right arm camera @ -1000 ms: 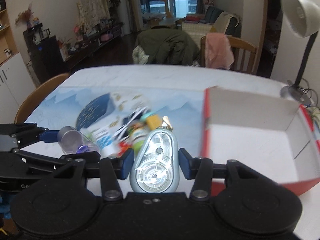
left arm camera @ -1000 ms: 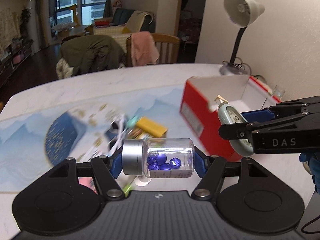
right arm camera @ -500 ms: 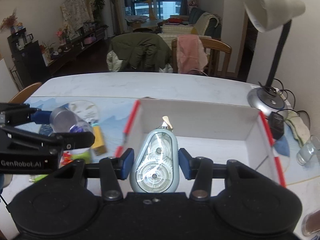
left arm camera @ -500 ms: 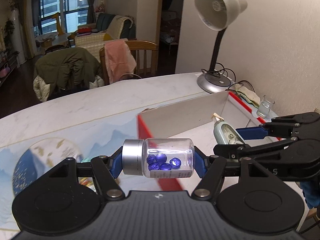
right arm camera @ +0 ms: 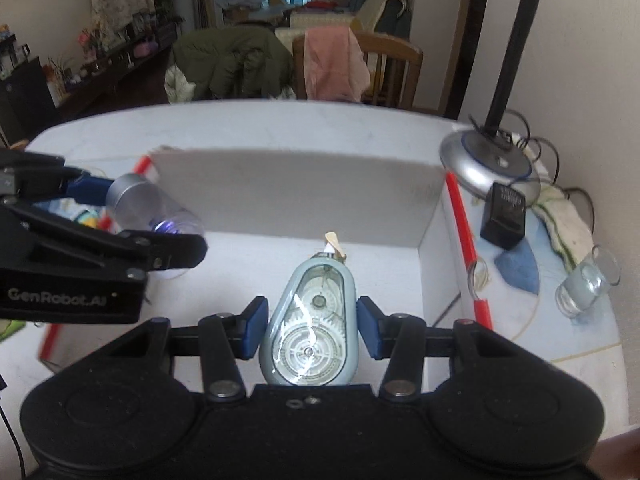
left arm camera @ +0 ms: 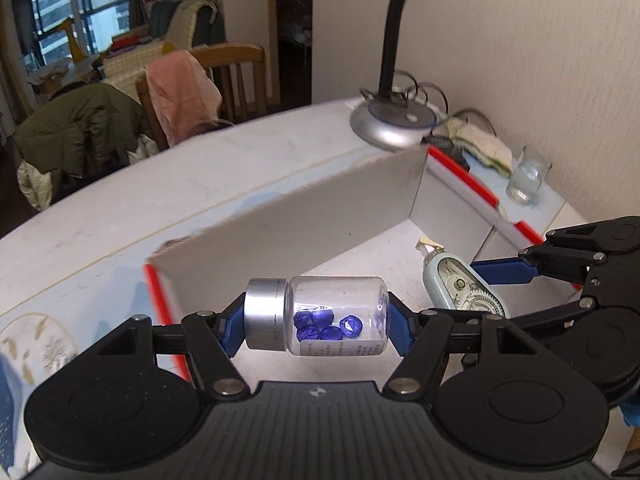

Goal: Organize rigid objects
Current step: 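Carry jar and correction tape into the red box and open both tools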

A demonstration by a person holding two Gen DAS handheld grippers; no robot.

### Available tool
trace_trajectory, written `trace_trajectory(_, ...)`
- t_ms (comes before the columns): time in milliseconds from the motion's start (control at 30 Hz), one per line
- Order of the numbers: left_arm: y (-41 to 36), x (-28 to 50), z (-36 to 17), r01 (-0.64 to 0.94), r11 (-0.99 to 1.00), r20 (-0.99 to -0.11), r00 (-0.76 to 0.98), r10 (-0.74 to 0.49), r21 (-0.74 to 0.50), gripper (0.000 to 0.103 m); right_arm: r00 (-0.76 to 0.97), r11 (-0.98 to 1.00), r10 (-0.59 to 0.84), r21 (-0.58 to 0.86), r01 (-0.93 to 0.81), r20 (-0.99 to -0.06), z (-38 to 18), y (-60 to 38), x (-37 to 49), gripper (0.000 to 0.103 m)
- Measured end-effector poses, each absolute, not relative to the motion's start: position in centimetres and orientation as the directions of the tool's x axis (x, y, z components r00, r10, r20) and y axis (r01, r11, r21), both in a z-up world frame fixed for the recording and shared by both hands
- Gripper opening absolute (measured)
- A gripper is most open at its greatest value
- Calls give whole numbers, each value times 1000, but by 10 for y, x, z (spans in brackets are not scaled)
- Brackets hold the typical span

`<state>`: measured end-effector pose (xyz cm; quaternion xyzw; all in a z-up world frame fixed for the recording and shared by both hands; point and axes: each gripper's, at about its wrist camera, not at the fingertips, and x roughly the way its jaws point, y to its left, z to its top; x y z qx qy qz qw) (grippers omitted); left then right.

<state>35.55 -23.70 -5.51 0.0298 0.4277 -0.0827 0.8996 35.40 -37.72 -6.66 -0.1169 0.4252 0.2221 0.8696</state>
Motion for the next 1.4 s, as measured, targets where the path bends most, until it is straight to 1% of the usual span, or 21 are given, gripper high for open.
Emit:
trace_trajectory(300, -250, 406, -97, 161, 987, -861, 498, -105, -27, 68, 427, 837, 258, -21, -547, -867, -102, -369, 371, 47)
trace_trajectory(433, -254, 421, -114, 151, 988, -900, 425, -96, -34, 68, 390, 818, 262, -11, -575, -883, -103, -366, 370, 47)
trace_trajectory(533, -256, 429, -124, 150, 988, -923, 374, -87, -32, 68, 347, 804, 233, -21, -594, -908, -106, -360, 372, 47)
trace_trajectory(700, -255, 435, -136, 135, 990, -944, 316, -89, -48, 68, 292, 797, 209, -10, -604, -933, -109, -356, 373, 47)
trace_trajectory(800, -255, 435, -138, 137, 989, -944, 319, -90, -48, 68, 273, 806, 213, 11, -592, -938, -109, -357, 374, 47)
trace_trajectory(1000, -254, 435, -141, 130, 990, -952, 292, -89, -52, 68, 252, 795, 202, 8, -606, -946, -111, -355, 382, 48)
trace_trajectory(1067, -253, 436, -140, 117, 991, -956, 279, -88, -57, 68, 253, 796, 203, 8, -605, -946, -111, -354, 384, 50)
trace_trajectory(1233, -251, 431, -130, 112, 992, -948, 306, -89, -57, 68, 273, 796, 216, 7, -606, -937, -108, -357, 384, 65)
trace_trajectory(1400, -249, 421, -113, 110, 992, -930, 353, -102, -67, 68, 300, 804, 235, 11, -595, -925, -100, -364, 377, 66)
